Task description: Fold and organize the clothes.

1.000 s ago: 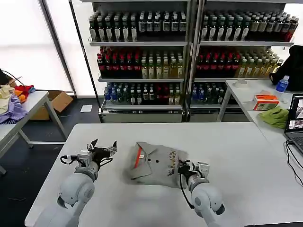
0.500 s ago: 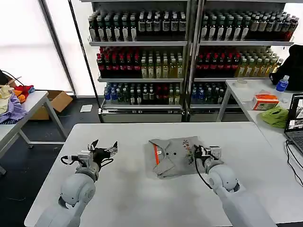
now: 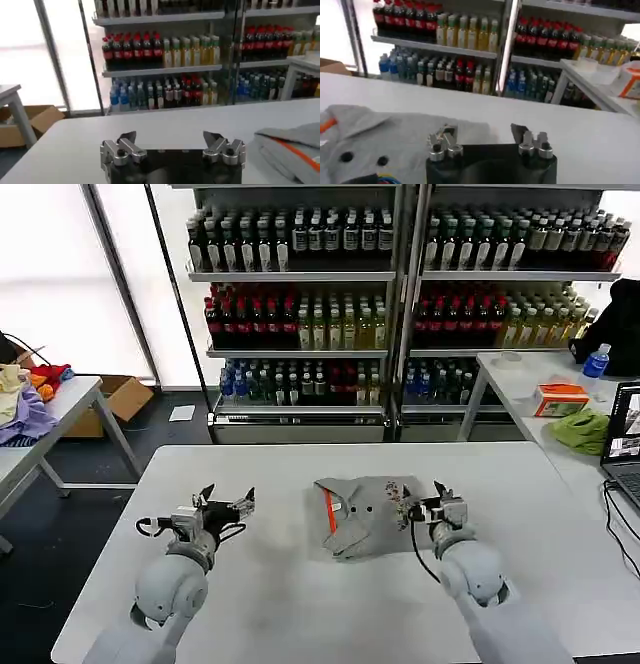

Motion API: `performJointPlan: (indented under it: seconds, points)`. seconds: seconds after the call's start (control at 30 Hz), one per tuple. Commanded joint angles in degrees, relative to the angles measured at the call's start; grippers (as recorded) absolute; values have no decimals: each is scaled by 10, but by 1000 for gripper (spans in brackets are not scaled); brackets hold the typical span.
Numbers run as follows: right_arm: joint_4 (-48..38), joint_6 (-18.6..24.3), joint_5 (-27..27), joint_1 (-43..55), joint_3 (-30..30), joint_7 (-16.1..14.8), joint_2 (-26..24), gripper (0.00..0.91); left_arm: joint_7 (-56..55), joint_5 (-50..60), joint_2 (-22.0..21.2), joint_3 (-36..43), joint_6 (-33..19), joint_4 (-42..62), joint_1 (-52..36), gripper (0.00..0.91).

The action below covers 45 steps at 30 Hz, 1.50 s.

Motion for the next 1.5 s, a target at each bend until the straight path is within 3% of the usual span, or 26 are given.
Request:
performJointPlan:
  seconds: [0.03,0.33,0.63,0.8,0.93,1.1,1.2,1.3,1.5]
  points:
    - [64,5,-54,-106,-1,-11,29,907,1,2,-4,-7,-9,-7,14,907]
    - [13,0,46,-101,17,18,48,907,6,7,-1,-15,-7,-25,33,907]
    - [40,-5,160,-107,41,47,52,907,7,11,-1,-13,-6,-29,40,907]
    - [133,0,111,-116,97,43,40,907,8,9,6,-19,-9,-43,42,907]
    - [207,2,-7,-145,200,20,-20,907,11,9,4,-26,-28,-50,45,907]
    - [248,24,-35,-247,296,9,-67,907,20,14,-7,-41,-64,-55,59,907]
    - [241,50,-36,-317,336,15,-36,907,27,22,-20,-58,-95,-52,66,907]
    - [225,74,-39,-342,339,28,0,907,53,67,-20,-67,-116,-42,72,907]
    - [249,76,-38,-338,327,40,60,907,43,48,-14,-69,-106,-45,75,907]
